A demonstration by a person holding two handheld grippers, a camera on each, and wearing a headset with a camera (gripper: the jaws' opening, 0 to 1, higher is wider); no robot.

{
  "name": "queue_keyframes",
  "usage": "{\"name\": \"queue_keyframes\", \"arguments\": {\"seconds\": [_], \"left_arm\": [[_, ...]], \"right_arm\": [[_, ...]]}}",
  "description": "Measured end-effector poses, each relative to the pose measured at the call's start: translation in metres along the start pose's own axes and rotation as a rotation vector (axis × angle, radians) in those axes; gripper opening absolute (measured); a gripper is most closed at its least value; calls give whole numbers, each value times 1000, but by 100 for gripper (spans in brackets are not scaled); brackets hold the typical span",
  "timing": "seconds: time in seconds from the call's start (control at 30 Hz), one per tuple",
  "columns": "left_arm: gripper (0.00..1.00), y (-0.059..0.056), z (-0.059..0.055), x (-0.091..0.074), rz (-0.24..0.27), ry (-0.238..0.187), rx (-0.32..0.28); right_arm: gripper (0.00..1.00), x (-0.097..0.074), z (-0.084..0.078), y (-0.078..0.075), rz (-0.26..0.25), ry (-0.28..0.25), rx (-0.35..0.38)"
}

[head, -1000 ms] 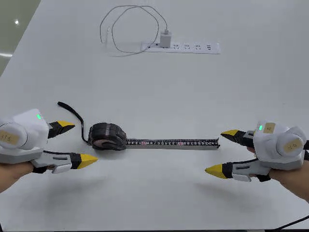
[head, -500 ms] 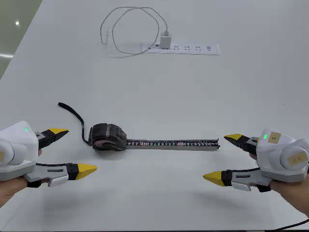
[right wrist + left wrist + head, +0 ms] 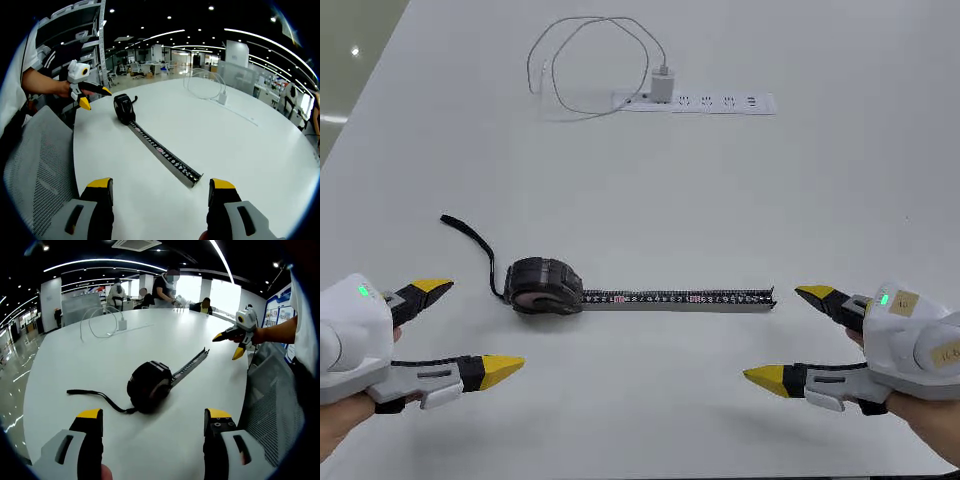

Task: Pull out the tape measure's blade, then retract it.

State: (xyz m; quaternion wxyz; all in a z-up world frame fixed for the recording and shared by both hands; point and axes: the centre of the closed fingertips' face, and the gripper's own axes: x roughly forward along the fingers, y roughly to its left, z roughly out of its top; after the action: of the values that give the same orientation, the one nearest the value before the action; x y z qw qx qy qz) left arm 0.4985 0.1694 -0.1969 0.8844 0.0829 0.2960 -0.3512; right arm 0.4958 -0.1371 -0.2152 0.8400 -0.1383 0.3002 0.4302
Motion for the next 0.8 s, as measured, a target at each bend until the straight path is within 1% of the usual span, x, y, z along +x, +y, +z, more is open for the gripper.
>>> {"name": "queue_keyframes", "arguments": {"seconds": [0.2, 0.43, 0.57, 0.8], "left_arm": [[82, -2, -2, -4, 16, -13, -13], [84, -6, -9, -10, 29, -17, -31], [86, -7, -12, -12, 28, -21, -58], [88, -10, -15, -18, 38, -23, -67]], "right_arm": [[78, -6, -3, 0, -22, -14, 19], [79, -8, -4, 5, -33, -31, 34], [81, -9, -6, 10, -39, -38, 49], [83, -12, -9, 15, -44, -41, 68]]}}
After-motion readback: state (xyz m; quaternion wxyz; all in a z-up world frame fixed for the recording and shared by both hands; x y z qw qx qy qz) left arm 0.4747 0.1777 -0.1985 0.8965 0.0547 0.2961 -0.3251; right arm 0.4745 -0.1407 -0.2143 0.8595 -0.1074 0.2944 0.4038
